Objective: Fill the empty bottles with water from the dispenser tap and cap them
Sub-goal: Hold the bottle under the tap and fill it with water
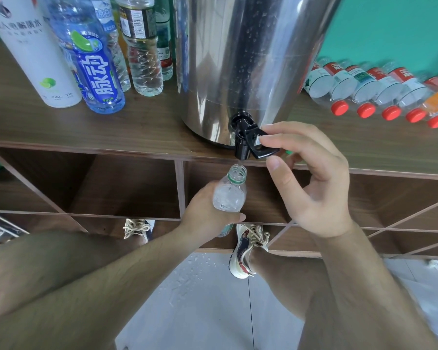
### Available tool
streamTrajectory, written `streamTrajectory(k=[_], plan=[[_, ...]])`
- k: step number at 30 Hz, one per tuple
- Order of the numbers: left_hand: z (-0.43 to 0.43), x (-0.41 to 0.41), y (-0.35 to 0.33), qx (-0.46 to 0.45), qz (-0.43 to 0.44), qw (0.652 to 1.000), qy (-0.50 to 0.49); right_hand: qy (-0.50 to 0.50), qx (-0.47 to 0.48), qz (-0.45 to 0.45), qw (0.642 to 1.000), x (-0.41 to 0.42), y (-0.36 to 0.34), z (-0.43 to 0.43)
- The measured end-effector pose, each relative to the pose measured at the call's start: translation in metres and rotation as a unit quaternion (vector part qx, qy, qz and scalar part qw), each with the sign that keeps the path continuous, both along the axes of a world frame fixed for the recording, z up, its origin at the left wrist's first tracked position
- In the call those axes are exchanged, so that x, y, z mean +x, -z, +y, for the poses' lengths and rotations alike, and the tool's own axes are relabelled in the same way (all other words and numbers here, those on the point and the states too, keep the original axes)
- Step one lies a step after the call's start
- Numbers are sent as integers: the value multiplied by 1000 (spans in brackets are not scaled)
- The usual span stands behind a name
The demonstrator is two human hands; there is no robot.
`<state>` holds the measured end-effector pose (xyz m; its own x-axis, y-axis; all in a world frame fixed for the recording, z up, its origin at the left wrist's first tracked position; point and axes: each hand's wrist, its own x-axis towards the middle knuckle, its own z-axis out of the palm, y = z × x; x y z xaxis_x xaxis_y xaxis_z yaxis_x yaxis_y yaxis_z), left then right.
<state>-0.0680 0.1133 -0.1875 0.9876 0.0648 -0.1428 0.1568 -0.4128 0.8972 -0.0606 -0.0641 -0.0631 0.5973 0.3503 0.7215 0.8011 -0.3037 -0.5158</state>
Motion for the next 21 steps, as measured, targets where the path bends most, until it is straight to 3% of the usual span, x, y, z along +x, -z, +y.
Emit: streamTrajectory(k=[21], plan=[[-1, -2, -5, -6, 15, 1000, 3, -2, -1, 7, 1000, -1, -1, 0]])
